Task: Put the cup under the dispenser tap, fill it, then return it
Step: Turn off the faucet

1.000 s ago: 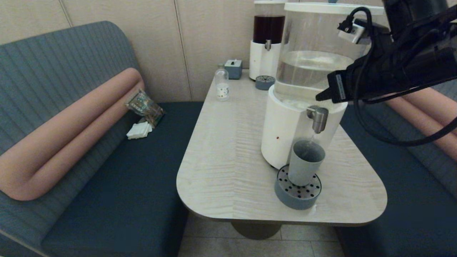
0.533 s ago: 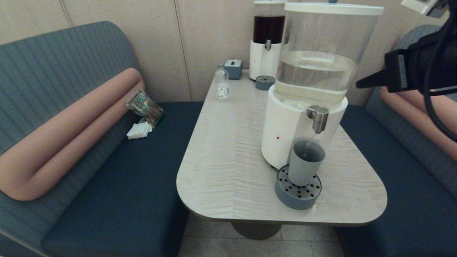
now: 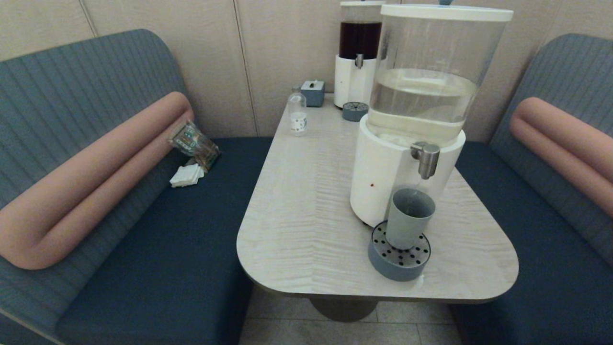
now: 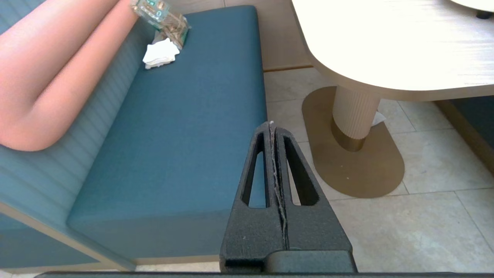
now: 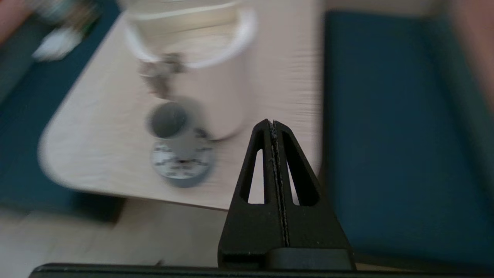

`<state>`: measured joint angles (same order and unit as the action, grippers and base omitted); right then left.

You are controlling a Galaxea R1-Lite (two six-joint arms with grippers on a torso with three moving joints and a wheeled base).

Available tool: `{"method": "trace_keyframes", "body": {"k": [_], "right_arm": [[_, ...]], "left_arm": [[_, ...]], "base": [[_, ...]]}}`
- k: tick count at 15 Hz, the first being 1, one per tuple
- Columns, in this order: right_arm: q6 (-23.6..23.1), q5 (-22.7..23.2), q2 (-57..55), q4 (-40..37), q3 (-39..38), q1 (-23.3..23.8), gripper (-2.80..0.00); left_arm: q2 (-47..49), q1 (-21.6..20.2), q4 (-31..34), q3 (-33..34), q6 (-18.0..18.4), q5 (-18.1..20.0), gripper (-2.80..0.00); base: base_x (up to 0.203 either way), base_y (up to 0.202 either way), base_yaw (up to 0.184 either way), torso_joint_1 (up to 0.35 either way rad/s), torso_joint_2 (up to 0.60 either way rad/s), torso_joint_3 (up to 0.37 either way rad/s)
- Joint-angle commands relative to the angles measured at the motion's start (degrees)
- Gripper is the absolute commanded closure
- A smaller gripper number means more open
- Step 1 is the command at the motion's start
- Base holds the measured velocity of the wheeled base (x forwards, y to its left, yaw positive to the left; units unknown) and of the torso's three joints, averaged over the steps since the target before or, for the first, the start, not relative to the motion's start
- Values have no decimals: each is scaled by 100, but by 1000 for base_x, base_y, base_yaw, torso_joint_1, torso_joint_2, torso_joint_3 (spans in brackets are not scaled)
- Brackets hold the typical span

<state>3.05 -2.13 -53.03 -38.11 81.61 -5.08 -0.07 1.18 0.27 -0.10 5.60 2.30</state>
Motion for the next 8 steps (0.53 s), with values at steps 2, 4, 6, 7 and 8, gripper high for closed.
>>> {"method": "trace_keyframes", "body": {"k": [2,4,6,7,8], "right_arm": [[-64,-73,1899,-14,-973,648,0],[-164,-165,2748,-16,-1520,749,0],[-283,-191,3520,-28,-1998,788,0],[-360,-173,3870,-38,-2213,751,0],[-515,-111,4216,-57,-2432,646,0]], "left_arm": [[-10,-4,7,1,3,-2,0],[-10,3,2,1,3,-2,0],[-10,1,2,1,3,5,0],[-10,5,0,1,3,6,0],[-10,1,0,1,3,3,0]], "base": [[0,0,0,0,0,0],[0,0,0,0,0,0],[0,0,0,0,0,0],[0,0,0,0,0,0],[0,0,0,0,0,0]]}}
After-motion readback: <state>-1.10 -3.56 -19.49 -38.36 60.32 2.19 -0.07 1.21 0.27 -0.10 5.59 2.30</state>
